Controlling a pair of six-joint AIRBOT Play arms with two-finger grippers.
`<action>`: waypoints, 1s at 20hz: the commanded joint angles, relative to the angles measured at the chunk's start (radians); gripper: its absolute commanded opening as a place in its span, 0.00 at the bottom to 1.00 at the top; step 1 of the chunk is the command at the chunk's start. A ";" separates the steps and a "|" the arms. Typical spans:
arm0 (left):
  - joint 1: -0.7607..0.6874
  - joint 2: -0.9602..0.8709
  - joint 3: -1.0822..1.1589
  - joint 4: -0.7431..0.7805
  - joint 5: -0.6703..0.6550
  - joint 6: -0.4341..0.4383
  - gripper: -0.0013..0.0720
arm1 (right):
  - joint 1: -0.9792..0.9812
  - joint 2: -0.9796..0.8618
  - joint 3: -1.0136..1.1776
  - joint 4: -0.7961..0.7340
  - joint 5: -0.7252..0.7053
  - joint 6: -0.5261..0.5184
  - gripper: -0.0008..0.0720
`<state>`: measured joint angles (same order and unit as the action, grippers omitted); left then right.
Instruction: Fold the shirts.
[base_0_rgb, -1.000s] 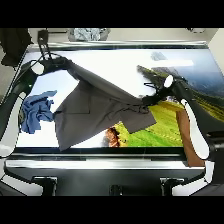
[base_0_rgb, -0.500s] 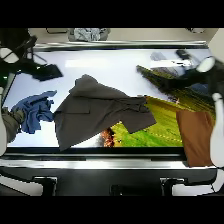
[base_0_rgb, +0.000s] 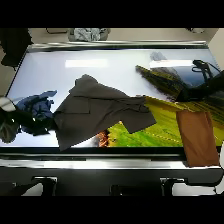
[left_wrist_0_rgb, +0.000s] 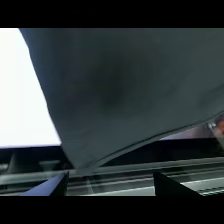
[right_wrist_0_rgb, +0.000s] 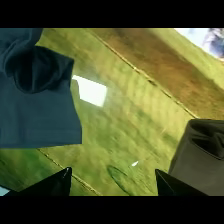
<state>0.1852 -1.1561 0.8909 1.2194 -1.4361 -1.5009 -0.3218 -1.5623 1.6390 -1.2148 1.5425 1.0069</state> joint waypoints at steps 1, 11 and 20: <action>0.022 0.096 -0.303 -0.018 0.138 0.026 0.87 | 0.052 -0.018 -0.043 0.015 0.000 -0.045 0.85; 0.019 0.010 -0.364 -0.208 0.387 0.084 0.67 | 0.165 -0.140 -0.057 0.030 -0.035 -0.103 0.87; 0.019 0.028 -0.360 -0.226 0.416 0.088 0.06 | 0.327 -0.167 -0.063 -0.002 -0.223 -0.197 1.00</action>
<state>0.2024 -1.1389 0.5293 1.0031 -1.0229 -1.4151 -0.0566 -1.7203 1.5768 -1.1957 1.4097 0.8436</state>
